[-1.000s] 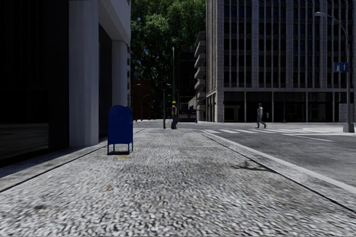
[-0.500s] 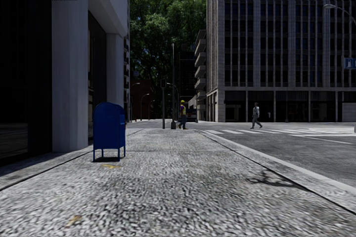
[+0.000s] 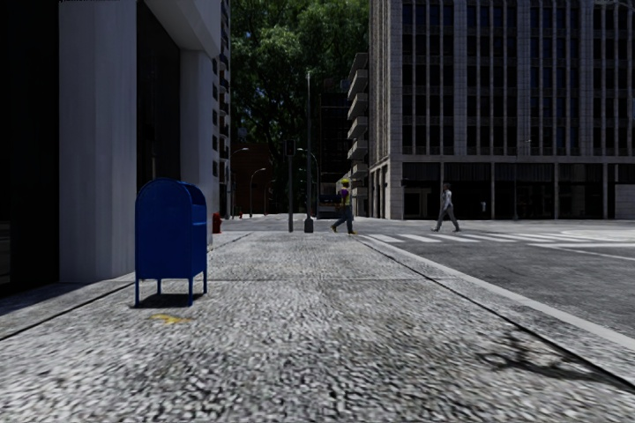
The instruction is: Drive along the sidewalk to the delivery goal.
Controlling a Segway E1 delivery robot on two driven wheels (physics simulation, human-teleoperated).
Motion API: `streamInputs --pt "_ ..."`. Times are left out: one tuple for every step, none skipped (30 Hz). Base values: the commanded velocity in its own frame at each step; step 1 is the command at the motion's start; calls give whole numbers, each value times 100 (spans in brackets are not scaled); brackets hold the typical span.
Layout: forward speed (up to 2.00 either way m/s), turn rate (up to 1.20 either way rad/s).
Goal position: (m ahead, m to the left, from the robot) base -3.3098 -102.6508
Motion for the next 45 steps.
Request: streamInputs --pt "178 0" --pt "178 0" --pt "178 0" --pt "183 0" --pt "193 0" --pt "193 0" --pt "200 0" --pt "200 0" --pt "200 0" --pt "200 0" --pt "197 0" --pt "182 0" --pt "164 0" --pt "164 0" --pt "156 0" --pt "154 0" --pt "168 0" --pt "168 0" --pt "175 0" --pt "177 0" --pt "177 0" --pt "177 0" --pt "178 0" --pt "178 0" --pt "178 0" --pt "178 0" --pt "178 0" --pt "178 0" --pt "178 0" --pt "178 0" --pt "178 0" --pt "178 0" --pt "178 0" --pt "178 0" --pt "178 0" --pt "178 0" --pt "178 0" --pt "178 0" --pt "178 0" --pt "178 -2" --pt "178 -2" --pt "178 -8" --pt "178 -10" --pt "178 -10" --pt "178 -10"
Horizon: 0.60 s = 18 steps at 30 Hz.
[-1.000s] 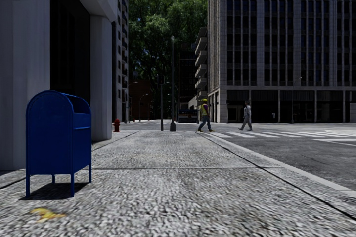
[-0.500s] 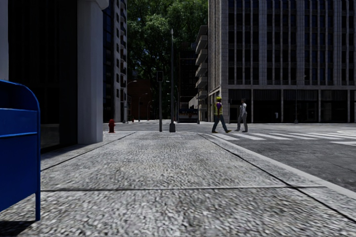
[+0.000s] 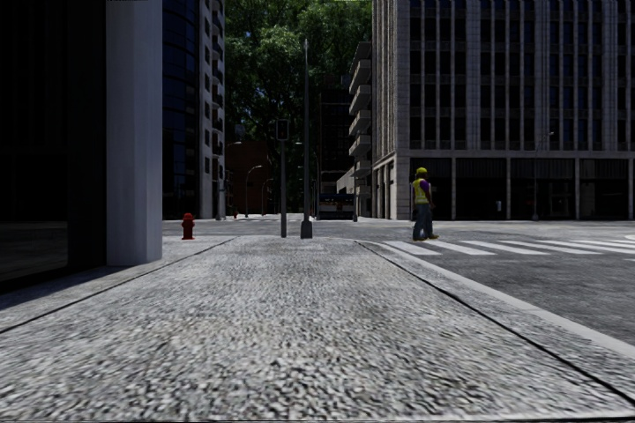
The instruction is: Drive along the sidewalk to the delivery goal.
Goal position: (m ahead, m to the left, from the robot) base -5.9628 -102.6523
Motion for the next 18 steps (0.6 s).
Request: streamInputs --pt "178 -10" --pt "178 -10" --pt "178 -10" --pt "178 -10" --pt "178 -10" --pt "178 -10" --pt "178 -10" --pt "178 -10" --pt "178 -10" --pt "178 -10" --pt "178 -13" --pt "178 -13" --pt "178 -17" --pt "178 -21" --pt "178 -25" --pt "178 -25" --pt "178 -26" --pt "178 -27"
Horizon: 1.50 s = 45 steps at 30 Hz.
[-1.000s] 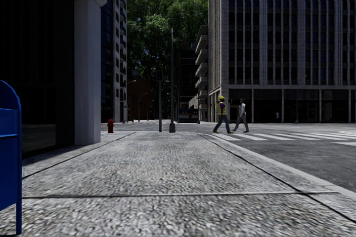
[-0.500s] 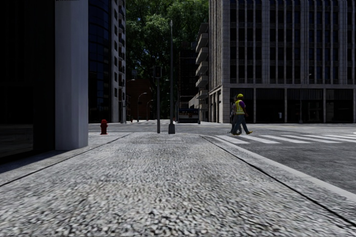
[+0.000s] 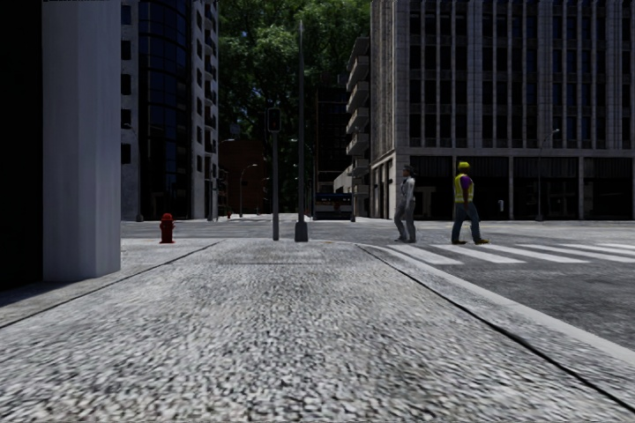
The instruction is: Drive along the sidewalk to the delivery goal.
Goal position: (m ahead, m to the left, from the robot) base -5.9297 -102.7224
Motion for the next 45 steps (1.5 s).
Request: streamInputs --pt "178 -28" --pt "178 -28" --pt "178 -30" --pt "178 -33" --pt "178 -33" --pt "178 -36" --pt "178 -41" --pt "178 -42" --pt "178 -42" --pt "178 -42" --pt "178 -42" --pt "178 -42" --pt "178 -42" --pt "178 -42" --pt "178 -42" --pt "178 -42" --pt "178 -42" --pt "178 -42" --pt "178 0" --pt "178 0" --pt "178 0" --pt "178 0" --pt "178 0" --pt "178 0" --pt "178 0" --pt "178 0" --pt "178 0" --pt "178 0" --pt "178 0" --pt "178 0" --pt "178 0" --pt "178 0" --pt "178 0" --pt "179 0" --pt "179 0" --pt "182 0" --pt "189 0" --pt "191 0" --pt "200 0" --pt "200 0" --pt "200 0" --pt "200 0" --pt "200 0" --pt "200 0" --pt "200 0"
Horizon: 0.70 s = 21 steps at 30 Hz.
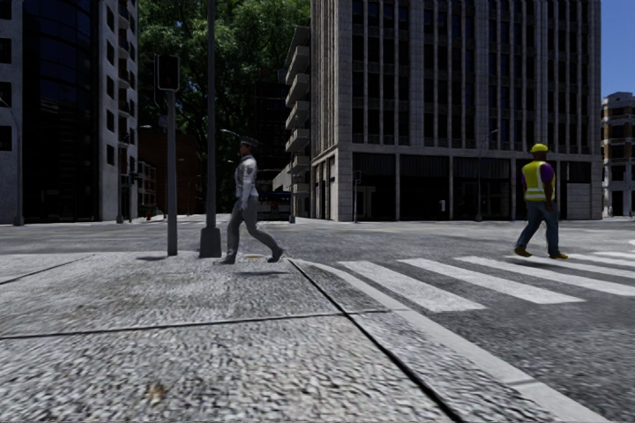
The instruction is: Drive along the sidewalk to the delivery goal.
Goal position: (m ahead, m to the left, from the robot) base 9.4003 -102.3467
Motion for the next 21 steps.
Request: streamInputs --pt "200 0" --pt "200 0" --pt "200 0" --pt "200 0" --pt "200 0" --pt "200 0" --pt "200 0" --pt "200 0" --pt "200 0" --pt "200 0" --pt "200 -13" --pt "199 -18" --pt "199 -18" --pt "194 -19" --pt "189 -19" --pt "186 -19" --pt "186 -19" --pt "185 -22" --pt "185 -27" --pt "184 -30" --pt "184 -30"
